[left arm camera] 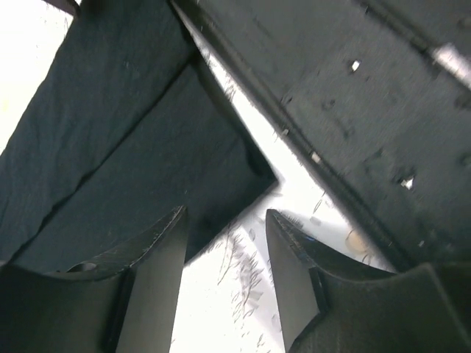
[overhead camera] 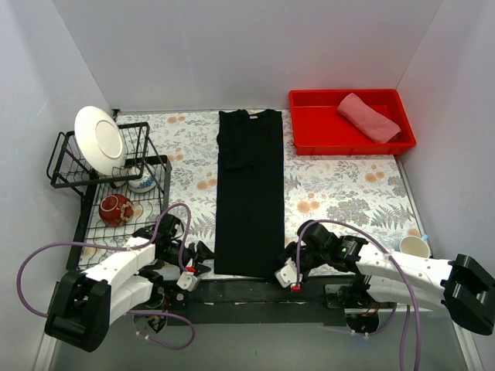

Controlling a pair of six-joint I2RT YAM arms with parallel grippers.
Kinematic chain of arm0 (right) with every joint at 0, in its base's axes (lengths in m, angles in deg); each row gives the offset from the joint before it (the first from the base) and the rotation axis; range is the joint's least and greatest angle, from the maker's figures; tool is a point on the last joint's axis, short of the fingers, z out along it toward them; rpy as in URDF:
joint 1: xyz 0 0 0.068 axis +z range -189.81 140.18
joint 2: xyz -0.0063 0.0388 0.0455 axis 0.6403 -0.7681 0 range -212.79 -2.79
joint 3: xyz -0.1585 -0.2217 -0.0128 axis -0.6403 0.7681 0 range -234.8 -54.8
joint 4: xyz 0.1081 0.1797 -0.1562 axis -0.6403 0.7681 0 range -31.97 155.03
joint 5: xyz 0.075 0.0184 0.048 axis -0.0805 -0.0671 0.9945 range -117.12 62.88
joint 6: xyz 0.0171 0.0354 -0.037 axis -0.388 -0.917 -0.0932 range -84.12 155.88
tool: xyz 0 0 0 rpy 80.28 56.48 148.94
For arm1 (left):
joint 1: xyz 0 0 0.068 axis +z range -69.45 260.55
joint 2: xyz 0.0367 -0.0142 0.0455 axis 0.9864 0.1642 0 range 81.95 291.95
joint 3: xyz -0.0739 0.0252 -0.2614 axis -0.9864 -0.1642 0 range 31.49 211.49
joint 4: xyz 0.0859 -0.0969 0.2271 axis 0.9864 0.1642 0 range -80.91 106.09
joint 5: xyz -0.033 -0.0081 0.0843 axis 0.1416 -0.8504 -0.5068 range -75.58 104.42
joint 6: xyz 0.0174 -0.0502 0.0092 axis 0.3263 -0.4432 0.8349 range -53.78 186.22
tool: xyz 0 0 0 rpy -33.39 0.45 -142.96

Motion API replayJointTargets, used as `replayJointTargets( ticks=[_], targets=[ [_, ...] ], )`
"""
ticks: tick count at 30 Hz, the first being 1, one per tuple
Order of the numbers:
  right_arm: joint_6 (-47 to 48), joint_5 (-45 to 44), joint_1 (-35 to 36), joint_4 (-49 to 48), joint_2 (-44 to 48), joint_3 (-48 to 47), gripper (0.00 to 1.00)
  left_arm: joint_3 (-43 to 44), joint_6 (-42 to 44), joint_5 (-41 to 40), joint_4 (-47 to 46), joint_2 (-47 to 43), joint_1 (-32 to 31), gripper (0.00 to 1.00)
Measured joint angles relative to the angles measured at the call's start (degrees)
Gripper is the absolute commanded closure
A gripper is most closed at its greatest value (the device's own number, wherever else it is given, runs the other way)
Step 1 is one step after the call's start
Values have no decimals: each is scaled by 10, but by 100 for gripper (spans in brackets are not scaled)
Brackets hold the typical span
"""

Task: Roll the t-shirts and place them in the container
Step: Roll the T-shirt to the center of the board.

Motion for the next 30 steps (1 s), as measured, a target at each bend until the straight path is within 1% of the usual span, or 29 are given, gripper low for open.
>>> replayJointTargets(
  ticks=[1,4,13,14,19,21,22,24,25,27,28,30],
  targets=[
    [0,-2,4,-5,-3,1,43,-4,0,6,-1,1,0,57],
    [-1,-9,17,-17,-11,5,45,-14,0,21,-6,8,-2,60],
    [2,-12,54,-48,-11,19,51,-17,1,45,-15,47,-13,66],
    [2,-12,57,-48,-11,19,51,-19,1,49,-16,48,-16,68],
    [2,-12,64,-49,-12,22,57,-25,1,56,-27,54,-28,71],
    [2,-11,65,-55,-12,24,59,-25,1,57,-31,59,-33,74],
    [2,-10,65,-60,-13,26,63,-25,1,57,-32,61,-35,76],
    [2,-10,66,-66,-17,27,66,-25,1,57,-35,64,-38,79],
    [1,-10,67,-70,-21,28,72,-25,1,57,-38,67,-40,80],
    [0,-11,68,-77,-29,28,75,-25,0,57,-42,71,-43,82],
    [-1,-11,68,-80,-32,28,78,-25,0,57,-45,74,-44,87],
    [-4,-13,69,-83,-33,29,82,-24,1,59,-49,82,-45,93]
  ],
)
